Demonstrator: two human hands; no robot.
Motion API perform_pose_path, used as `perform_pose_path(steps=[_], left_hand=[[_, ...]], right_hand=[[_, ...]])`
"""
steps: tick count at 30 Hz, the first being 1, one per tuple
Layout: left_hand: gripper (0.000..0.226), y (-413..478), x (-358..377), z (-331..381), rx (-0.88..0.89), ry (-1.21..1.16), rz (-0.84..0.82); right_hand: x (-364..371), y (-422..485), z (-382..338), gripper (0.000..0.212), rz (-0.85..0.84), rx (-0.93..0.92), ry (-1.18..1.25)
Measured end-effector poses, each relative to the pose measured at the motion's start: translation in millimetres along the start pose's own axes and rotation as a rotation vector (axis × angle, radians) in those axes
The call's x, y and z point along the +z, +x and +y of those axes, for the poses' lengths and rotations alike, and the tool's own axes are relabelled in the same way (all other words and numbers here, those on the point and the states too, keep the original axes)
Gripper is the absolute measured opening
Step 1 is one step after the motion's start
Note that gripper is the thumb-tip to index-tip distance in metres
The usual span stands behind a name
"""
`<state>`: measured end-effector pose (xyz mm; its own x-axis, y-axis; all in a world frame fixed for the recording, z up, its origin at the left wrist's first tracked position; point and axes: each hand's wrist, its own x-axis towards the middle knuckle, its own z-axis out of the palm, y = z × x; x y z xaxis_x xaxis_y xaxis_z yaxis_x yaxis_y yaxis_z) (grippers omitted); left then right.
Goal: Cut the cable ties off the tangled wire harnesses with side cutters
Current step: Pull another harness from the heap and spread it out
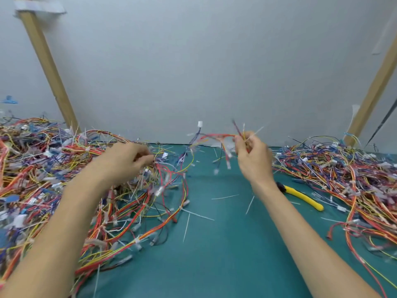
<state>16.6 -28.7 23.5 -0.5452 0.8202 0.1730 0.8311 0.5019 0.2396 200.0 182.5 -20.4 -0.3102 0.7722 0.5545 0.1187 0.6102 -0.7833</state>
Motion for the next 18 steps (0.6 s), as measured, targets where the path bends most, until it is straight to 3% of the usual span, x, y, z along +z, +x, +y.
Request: perform_pose_path(steps=[4, 6, 8, 10, 12, 15, 18], left_hand=[[0.01, -1, 1, -4, 0.021, 0.006, -0.11], [0.008, 1, 3, -4, 0.004, 0.001, -0.087], [0.013, 2, 2, -3, 0.018, -0.019, -0.028], [0.016, 2, -1, -4, 0.071, -0.013, 0.023], [0.015, 2, -4, -5, 0.134, -0.014, 0.051], [0.02, 2, -7, -7, 0.208, -0.067, 0.041], [0.023, 1, -7, -6, 0.25, -0.115, 0.0]], right_hand=[[0, -10, 20, 0.018, -0.205, 0.222, -0.128], [-4, -6, 17, 0.015, -0.237, 0.243, -0.184], [-7, -3, 10, 0.016, -0.238, 0.228, -0.389], [-8, -6, 0, 0.048, -0.166, 0.107, -0.615], [-5, -13, -20, 0.057, -0.092, -0.167, -0.52], [12, -26, -42, 0.045, -0.38, -0.405, -0.351], [32, -45, -35, 0.044, -0.655, -0.345, -0.439]])
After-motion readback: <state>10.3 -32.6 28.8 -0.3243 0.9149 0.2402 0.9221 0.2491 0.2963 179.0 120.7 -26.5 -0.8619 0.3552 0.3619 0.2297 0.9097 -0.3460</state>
